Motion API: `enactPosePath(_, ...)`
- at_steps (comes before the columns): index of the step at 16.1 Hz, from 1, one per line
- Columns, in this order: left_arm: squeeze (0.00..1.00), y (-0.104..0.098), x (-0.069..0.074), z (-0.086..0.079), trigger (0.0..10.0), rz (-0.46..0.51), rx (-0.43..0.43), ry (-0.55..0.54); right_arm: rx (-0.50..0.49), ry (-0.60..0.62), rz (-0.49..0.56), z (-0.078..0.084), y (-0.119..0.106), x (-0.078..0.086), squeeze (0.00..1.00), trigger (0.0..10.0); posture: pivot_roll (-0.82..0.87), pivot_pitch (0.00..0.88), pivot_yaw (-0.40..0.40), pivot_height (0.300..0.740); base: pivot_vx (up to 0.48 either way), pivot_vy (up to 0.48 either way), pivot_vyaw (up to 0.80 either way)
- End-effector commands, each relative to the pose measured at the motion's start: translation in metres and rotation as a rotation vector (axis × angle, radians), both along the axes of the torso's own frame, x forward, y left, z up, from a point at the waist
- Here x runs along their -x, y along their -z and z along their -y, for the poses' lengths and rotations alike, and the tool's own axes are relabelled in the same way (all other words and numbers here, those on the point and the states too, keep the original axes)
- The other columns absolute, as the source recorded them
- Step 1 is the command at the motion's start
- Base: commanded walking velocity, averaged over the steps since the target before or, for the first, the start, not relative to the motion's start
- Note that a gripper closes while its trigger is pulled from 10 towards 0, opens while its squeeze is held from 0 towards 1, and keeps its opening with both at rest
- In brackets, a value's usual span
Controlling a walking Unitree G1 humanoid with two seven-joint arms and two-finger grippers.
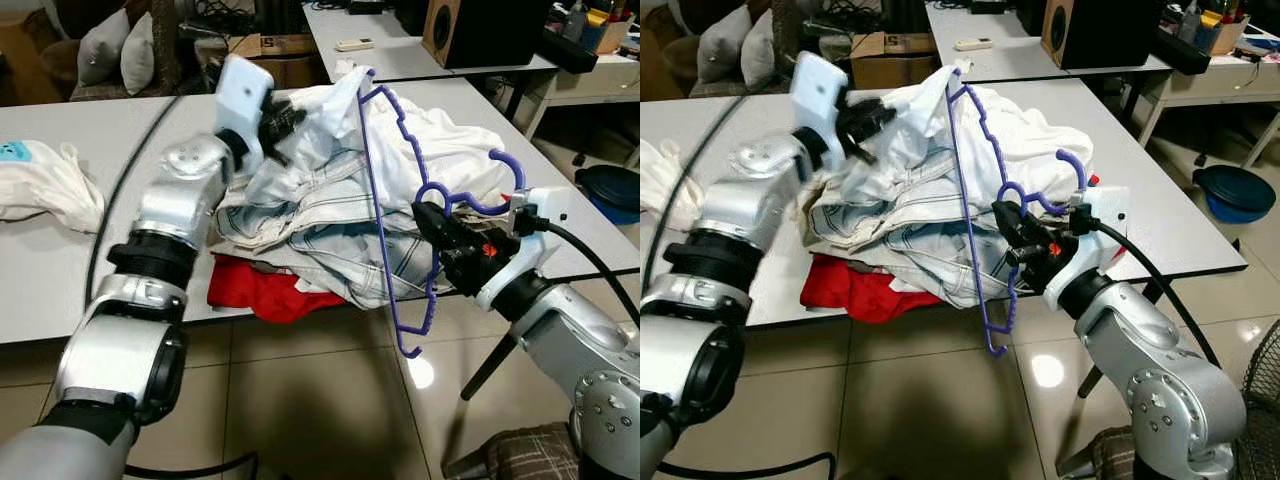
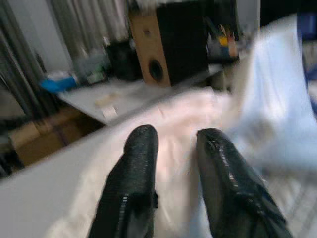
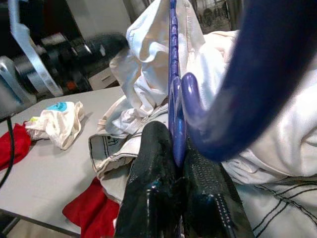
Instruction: Hang hanger
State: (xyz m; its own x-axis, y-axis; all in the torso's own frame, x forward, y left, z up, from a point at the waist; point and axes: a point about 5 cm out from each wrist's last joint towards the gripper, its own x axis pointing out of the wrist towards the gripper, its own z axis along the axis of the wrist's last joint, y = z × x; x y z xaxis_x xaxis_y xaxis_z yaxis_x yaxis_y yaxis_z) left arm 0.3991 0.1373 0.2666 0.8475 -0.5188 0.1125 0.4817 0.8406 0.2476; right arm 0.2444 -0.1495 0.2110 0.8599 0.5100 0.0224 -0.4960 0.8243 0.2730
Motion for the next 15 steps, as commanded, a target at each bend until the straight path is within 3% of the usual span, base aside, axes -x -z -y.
enactPosePath(1,0.00,-0.019,0.007,-0.001,10.0,0.086,0.032,0.070,-0.003,-0.016,0.007,-0.001,-0.002,0.001,0.00,10.0,-0.04,0.000,0.041,0.740,0.000,0.000,0.00)
enactPosePath(3,0.00,-0.023,0.024,0.006,10.0,0.155,0.001,0.258,0.000,-0.019,0.006,-0.001,-0.001,0.001,0.00,10.0,-0.04,0.000,0.040,0.740,0.000,0.000,0.00)
enactPosePath(4,0.00,-0.020,0.026,0.005,10.0,0.145,-0.005,0.280,-0.001,-0.023,0.006,-0.002,-0.001,0.000,0.00,10.0,-0.04,0.000,0.039,0.740,0.000,0.000,0.00)
enactPosePath(5,1.00,-0.016,0.032,0.008,10.0,0.180,-0.091,0.346,-0.001,-0.029,0.008,-0.003,-0.002,0.000,0.00,10.0,-0.04,0.000,0.037,0.740,0.000,0.000,0.00)
enactPosePath(6,1.00,-0.013,0.036,0.010,10.0,0.190,-0.138,0.385,-0.001,-0.031,0.009,-0.003,-0.002,0.000,0.00,10.0,-0.04,0.000,0.037,0.740,0.000,0.000,0.00)
enactPosePath(7,1.00,-0.002,0.042,0.013,10.0,0.208,-0.277,0.426,-0.003,-0.034,0.010,-0.004,-0.002,0.000,0.00,10.0,-0.03,0.000,0.038,0.740,0.000,0.000,0.00)
enactPosePath(10,1.00,0.012,0.042,0.024,10.0,0.302,-0.478,0.390,-0.011,-0.041,0.016,-0.005,-0.003,-0.001,0.00,10.0,-0.03,0.000,0.039,0.740,0.000,0.000,0.00)
enactPosePath(11,0.00,0.017,0.041,0.032,10.0,0.351,-0.510,0.361,-0.013,-0.042,0.018,-0.005,-0.003,-0.001,0.00,10.0,-0.03,0.000,0.040,0.740,0.000,0.000,0.00)
enactPosePath(15,0.00,0.007,0.042,0.051,10.0,0.539,-0.466,0.315,-0.017,-0.044,0.025,-0.006,-0.005,-0.001,0.00,10.0,-0.04,0.000,0.050,0.740,0.000,0.000,0.00)
